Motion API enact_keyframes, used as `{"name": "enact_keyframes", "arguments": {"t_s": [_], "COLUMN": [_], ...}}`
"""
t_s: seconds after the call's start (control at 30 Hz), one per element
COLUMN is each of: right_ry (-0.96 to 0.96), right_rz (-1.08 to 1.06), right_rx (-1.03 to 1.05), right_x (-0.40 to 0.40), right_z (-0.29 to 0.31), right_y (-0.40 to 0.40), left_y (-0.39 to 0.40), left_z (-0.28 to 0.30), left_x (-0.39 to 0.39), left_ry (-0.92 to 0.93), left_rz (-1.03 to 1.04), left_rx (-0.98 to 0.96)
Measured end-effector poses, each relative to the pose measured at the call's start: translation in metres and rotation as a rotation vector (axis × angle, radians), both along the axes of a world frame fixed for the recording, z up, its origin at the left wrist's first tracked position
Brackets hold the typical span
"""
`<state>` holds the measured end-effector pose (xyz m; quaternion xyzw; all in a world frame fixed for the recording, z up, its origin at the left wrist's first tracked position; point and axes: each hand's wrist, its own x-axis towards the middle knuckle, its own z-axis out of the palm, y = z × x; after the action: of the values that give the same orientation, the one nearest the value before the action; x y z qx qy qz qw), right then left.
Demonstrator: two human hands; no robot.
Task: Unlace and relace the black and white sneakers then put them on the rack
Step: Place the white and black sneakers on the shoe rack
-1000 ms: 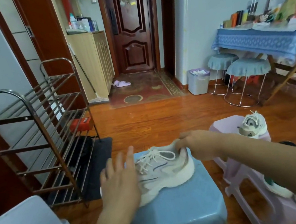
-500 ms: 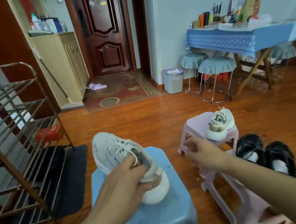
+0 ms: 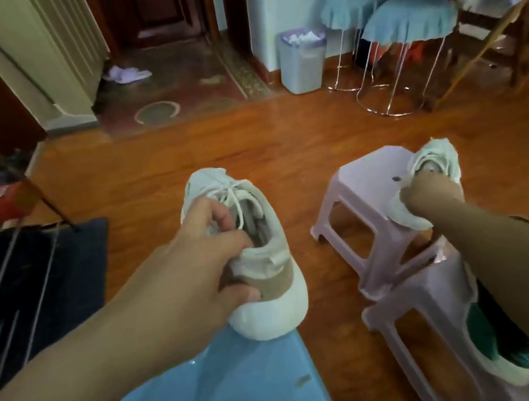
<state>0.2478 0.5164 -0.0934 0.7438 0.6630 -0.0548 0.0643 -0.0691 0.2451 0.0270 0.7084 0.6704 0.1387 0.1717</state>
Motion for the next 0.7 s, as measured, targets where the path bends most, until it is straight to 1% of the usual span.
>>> {"name": "enact_keyframes", "arguments": {"t_s": [0.1, 0.17, 0.23, 0.33, 0.4, 0.5, 0.53, 0.63, 0.7], "right_ry": [0.068, 0.150, 0.210, 0.217, 0.245, 0.293, 0.298, 0.264, 0.249], "right_rz": [-0.007, -0.001, 0.038, 0.164, 0.256, 0.372, 0.417, 0.611, 0.694], "right_rx": [-0.007, 0.007, -0.002, -0.029, -0.071, -0.144, -0.167, -0.189, -0.190], "right_x": [-0.009, -0.017, -0.034, -0.061, -0.076, -0.095, -0.099, -0.116, -0.144], "right_z": [0.016, 0.031, 0.062, 0.119, 0.161, 0.230, 0.261, 0.337, 0.389], "right_y": [-0.003, -0.012, -0.029, -0.062, -0.084, -0.112, -0.121, -0.137, -0.138], "left_y": [0.011, 0.013, 0.012, 0.011, 0.008, -0.009, -0.020, -0.056, -0.077], "left_z": [0.011, 0.017, 0.026, 0.031, 0.046, 0.099, 0.126, 0.200, 0.257], "left_x": [-0.002, 0.004, 0.012, 0.030, 0.041, 0.049, 0.048, 0.033, 0.004], "left_ry": [0.045, 0.066, 0.036, 0.024, 0.028, -0.143, -0.165, -0.098, -0.015], "left_rz": [-0.038, -0.049, -0.017, 0.111, 0.206, 0.365, 0.412, 0.529, 0.609], "left_rx": [-0.109, -0.183, -0.238, -0.285, -0.330, -0.396, -0.397, -0.376, -0.283]}}
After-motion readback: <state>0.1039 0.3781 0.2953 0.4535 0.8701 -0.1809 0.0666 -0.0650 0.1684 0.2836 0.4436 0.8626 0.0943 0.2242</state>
